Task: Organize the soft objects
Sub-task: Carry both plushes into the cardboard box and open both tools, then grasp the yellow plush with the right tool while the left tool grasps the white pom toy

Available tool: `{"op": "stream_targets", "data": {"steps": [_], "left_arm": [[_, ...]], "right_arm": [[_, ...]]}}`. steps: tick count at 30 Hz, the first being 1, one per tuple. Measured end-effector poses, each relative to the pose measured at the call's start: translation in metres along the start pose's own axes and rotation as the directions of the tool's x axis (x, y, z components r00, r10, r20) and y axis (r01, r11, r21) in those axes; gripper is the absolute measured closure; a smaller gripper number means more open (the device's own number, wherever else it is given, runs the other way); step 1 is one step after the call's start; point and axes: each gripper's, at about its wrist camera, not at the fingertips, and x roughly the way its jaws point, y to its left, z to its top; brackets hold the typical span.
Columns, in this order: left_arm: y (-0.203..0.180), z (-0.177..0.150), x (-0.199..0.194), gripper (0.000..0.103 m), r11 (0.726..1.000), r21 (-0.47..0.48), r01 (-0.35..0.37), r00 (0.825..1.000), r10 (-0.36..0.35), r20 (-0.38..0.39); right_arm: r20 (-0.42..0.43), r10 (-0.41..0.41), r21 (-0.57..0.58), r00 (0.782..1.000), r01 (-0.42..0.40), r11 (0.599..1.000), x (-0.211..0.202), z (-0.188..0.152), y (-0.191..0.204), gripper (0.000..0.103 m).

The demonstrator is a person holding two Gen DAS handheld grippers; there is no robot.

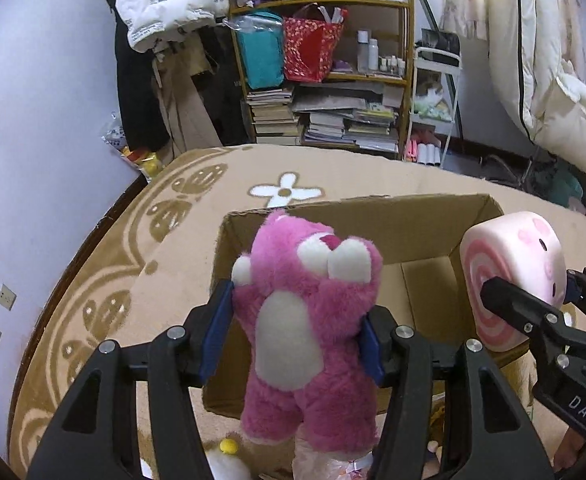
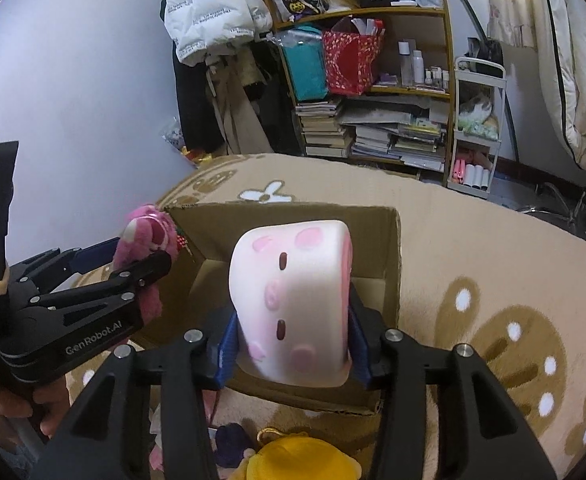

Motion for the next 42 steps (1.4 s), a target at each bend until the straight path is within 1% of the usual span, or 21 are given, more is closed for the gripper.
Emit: {"op": "stream_targets", "data": {"steps": [8,10,12,13,15,16,17,19,21,22,28,32,35,39,42], "left_arm": [[-0.01,0.007,0.007,0.046,1.0,0.027,-0.001,1.0,0.002,-0.025],[-0.01,0.008,0.004,0.043,0.999,0.03,-0.013,1.0,0.013,-0.015],[-0.01,0.01,-0.003,0.03,0.999,0.028,-0.024,1.0,0.024,0.001],[-0.01,0.01,-0.007,0.027,0.999,0.025,-0.028,1.0,0.028,0.012],[-0.008,0.012,-0.015,0.01,0.999,0.016,-0.034,0.999,0.034,0.031],[-0.006,0.013,-0.018,0.007,0.999,0.012,-0.04,0.998,0.039,0.039],[-0.004,0.014,-0.024,0.006,0.999,0.01,-0.053,0.997,0.052,0.052],[-0.002,0.015,-0.031,0.004,0.997,0.011,-0.076,0.995,0.075,0.062],[0.002,0.016,-0.04,0.003,0.995,0.005,-0.096,0.994,0.096,0.06],[0.004,0.015,-0.044,0.003,0.995,-0.002,-0.098,0.993,0.098,0.061],[0.025,0.006,-0.074,0.001,0.996,-0.045,-0.077,0.996,0.079,0.049],[0.035,-0.008,-0.089,0.001,0.994,-0.047,-0.102,0.994,0.104,0.022],[0.045,-0.021,-0.097,0.001,0.995,-0.086,-0.056,0.998,0.056,-0.013],[0.053,-0.042,-0.099,0.001,0.992,-0.109,-0.066,0.996,0.06,-0.06],[0.054,-0.057,-0.096,0.001,0.993,-0.098,-0.071,0.994,0.061,-0.096]], "right_arm": [[-0.012,-0.011,-0.002,1.0,0.011,1.0,0.003,-0.004,-0.004,0.05],[-0.015,-0.011,-0.002,1.0,0.011,1.0,0.003,-0.005,-0.004,0.048],[-0.017,-0.009,0.0,1.0,0.009,1.0,0.002,-0.005,-0.004,0.046],[-0.015,-0.011,-0.001,1.0,0.011,1.0,0.001,-0.004,-0.004,0.045],[-0.011,-0.011,-0.009,1.0,0.011,1.0,-0.001,-0.005,-0.002,0.039],[-0.01,-0.013,-0.016,1.0,0.013,1.0,-0.002,-0.005,-0.001,0.029],[-0.006,-0.015,-0.024,1.0,0.015,1.0,-0.004,-0.004,0.0,0.018],[0.007,-0.001,-0.025,1.0,0.001,1.0,-0.009,-0.004,0.0,0.01],[0.027,0.015,-0.02,1.0,-0.015,1.0,-0.017,-0.003,0.0,0.007],[0.036,0.019,-0.022,0.999,-0.019,1.0,-0.021,-0.003,0.001,0.001],[0.093,0.0,-0.053,0.996,0.005,0.999,-0.051,0.0,0.009,0.0],[0.107,-0.005,-0.055,0.994,0.011,0.998,-0.066,-0.002,0.012,0.0],[0.106,0.004,-0.041,0.994,0.001,0.999,-0.076,-0.008,0.013,0.0],[0.09,0.035,-0.005,0.995,-0.035,0.999,-0.084,-0.021,0.009,0.0],[0.074,0.049,0.007,0.996,-0.05,0.999,-0.087,-0.031,0.008,0.0]]}}
